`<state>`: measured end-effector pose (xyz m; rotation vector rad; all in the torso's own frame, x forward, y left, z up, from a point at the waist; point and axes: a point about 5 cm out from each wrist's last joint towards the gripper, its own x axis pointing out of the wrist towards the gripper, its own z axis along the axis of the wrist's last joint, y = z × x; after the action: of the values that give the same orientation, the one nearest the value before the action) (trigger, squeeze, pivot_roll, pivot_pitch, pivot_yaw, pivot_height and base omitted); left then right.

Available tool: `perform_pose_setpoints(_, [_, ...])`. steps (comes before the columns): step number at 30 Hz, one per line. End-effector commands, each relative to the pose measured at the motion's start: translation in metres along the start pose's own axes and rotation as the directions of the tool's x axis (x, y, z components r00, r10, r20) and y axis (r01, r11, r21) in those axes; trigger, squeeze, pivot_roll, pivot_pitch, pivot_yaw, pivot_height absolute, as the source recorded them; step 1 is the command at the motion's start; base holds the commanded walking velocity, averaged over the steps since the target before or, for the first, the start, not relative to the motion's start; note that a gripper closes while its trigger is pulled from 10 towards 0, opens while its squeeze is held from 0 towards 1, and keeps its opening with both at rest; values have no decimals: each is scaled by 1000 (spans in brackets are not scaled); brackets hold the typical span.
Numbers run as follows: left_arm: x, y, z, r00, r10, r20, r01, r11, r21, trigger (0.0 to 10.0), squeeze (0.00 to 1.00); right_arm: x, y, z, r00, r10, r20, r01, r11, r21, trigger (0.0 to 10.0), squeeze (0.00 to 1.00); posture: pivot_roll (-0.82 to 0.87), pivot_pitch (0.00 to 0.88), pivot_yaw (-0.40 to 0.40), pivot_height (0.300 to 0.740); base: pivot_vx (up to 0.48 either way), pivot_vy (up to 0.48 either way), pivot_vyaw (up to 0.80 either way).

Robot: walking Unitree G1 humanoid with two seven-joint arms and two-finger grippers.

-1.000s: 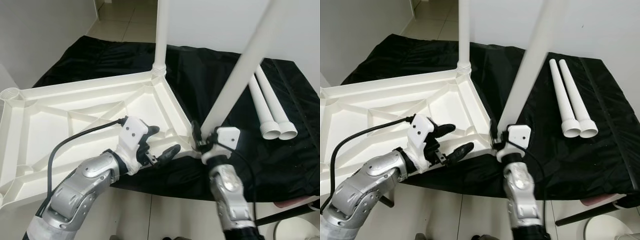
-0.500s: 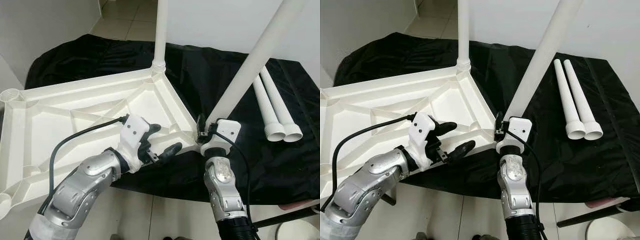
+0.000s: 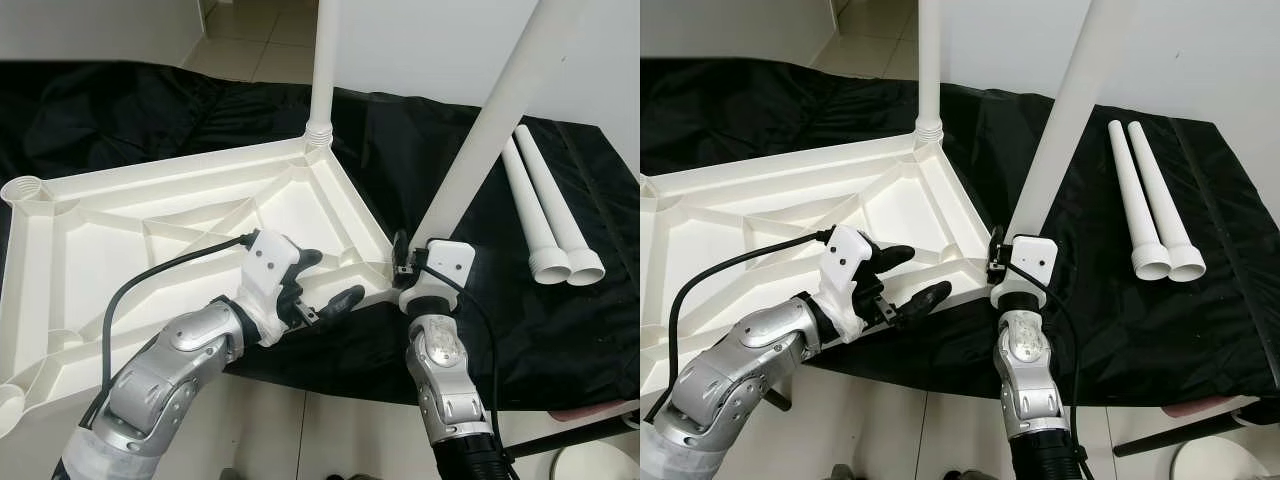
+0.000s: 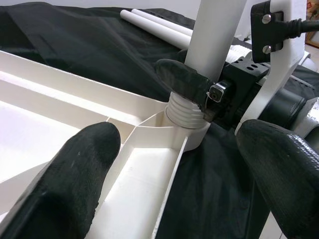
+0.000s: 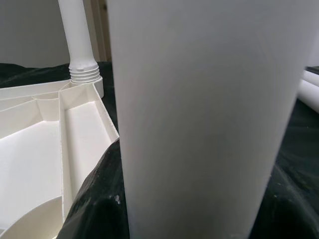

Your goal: Building children table

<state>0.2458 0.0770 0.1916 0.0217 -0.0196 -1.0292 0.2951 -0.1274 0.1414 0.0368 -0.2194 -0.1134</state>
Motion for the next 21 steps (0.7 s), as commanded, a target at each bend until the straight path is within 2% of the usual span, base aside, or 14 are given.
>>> perform_pose_setpoints(1, [1, -1, 0, 1000, -17, 2, 17, 1000, 8, 10000, 0, -13, -7, -31, 988, -25, -149, 19, 999, -45, 10000, 0, 63, 96, -33, 740, 0, 0, 0])
perform_pose_setpoints(14, [2, 0, 0, 1000, -18, 5, 18, 1000, 6, 10000, 0, -13, -8, -33, 988, -29, -154, 23, 999, -39, 10000, 0, 66, 91, -37, 740, 0, 0, 0])
perform_pose_setpoints(15, [2, -1, 0, 1000, -18, 6, 18, 1000, 6, 10000, 0, -13, -7, -31, 989, -18, -145, 15, 1000, -17, 10000, 1000, 66, 91, -39, 740, 0, 0, 0])
perform_pose_setpoints(21, [2, -1, 0, 1000, -17, 7, 17, 1000, 5, 10000, 0, -11, -9, -23, 996, 35, -87, -36, 999, -6, 10000, 1000, 65, 91, -41, 740, 0, 0, 0])
